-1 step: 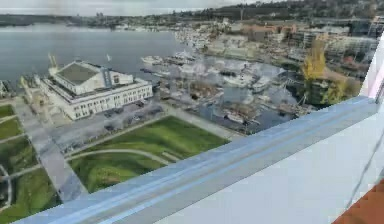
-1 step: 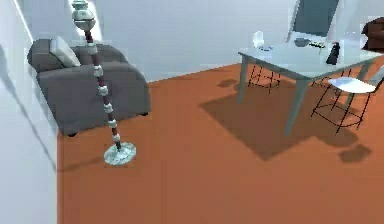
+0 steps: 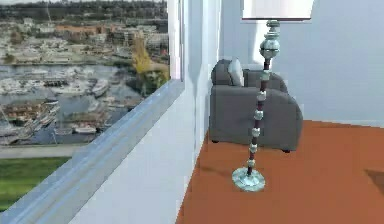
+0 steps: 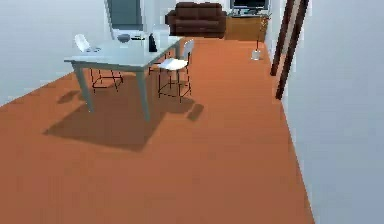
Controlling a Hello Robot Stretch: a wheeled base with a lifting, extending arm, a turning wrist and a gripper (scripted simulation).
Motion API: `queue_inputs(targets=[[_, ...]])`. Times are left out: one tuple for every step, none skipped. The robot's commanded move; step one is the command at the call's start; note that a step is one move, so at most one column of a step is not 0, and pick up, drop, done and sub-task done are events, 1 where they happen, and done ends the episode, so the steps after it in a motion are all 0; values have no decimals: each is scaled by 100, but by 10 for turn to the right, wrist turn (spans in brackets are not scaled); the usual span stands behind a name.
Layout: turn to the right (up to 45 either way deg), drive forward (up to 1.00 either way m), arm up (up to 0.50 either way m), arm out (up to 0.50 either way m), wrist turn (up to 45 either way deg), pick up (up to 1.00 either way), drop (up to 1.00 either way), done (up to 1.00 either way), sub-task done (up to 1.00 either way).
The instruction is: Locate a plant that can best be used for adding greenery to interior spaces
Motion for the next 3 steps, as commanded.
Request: queue_inputs(targets=[[450,0,0,0,0,0,0,0,0],[450,0,0,0,0,0,0,0,0],[120,0,0,0,0,0,0,0,0]])
